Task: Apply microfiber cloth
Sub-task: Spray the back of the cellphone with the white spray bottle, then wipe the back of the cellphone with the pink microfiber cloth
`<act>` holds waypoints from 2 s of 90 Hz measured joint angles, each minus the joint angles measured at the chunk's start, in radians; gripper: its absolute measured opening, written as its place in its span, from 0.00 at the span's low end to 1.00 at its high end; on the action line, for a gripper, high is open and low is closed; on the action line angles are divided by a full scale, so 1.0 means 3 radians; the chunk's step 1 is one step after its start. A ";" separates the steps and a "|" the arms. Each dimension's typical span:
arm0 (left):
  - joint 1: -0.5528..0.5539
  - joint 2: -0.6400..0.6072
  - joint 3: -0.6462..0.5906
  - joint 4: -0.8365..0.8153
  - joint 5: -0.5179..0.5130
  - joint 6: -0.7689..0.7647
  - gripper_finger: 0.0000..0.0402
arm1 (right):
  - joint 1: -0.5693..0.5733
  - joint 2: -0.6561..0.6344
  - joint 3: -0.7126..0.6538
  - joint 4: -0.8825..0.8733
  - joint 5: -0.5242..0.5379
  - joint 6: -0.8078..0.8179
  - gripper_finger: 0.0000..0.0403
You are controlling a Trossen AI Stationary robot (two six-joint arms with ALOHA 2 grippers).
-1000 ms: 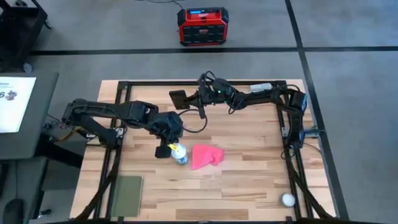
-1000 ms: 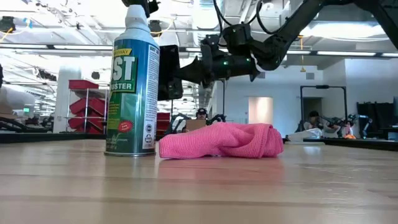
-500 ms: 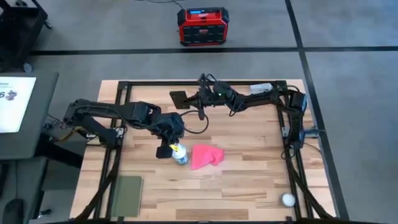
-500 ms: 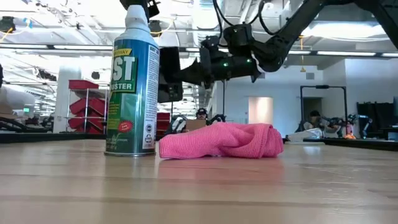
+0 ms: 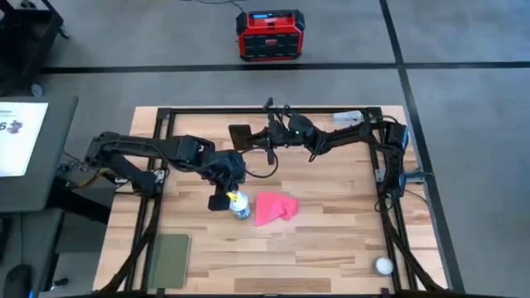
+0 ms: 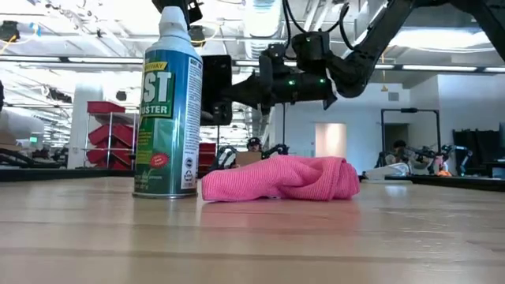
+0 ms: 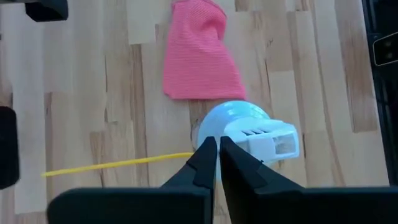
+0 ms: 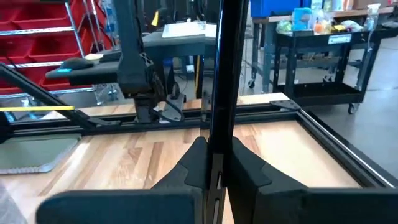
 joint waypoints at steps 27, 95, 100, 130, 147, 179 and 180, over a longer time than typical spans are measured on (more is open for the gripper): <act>0.0000 0.0038 0.0000 0.0015 -0.0003 -0.0020 0.00 | -0.0004 0.0000 0.0000 -0.0005 -0.0009 0.0027 0.04; -0.0005 -0.0081 0.0523 -0.0336 -0.0507 0.0183 0.00 | -0.0029 -0.0532 -0.0052 -0.0570 0.0092 -0.0282 0.04; -0.0005 -0.0091 0.0606 -0.0325 -0.0509 0.0231 0.00 | -0.0042 -0.0667 -0.0092 -0.0656 0.0171 -0.0331 0.04; -0.0011 -0.0042 0.0703 0.0008 -0.0475 0.0448 0.00 | -0.0075 -0.1732 -0.0822 -0.1111 0.0565 -0.0479 0.04; -0.0018 0.0087 0.0693 0.0446 -0.0283 0.0536 0.00 | 0.0017 -0.2336 -0.1362 -0.1379 0.0900 -0.0382 0.04; -0.0017 0.0905 0.0690 0.0591 0.0015 0.0507 0.24 | 0.0514 -0.3003 -0.1919 -0.1520 0.1477 -0.0219 0.04; -0.0017 0.0933 0.0690 0.0595 0.0037 0.0505 0.24 | 0.0529 -0.3011 -0.1927 -0.1528 0.1480 -0.0214 0.04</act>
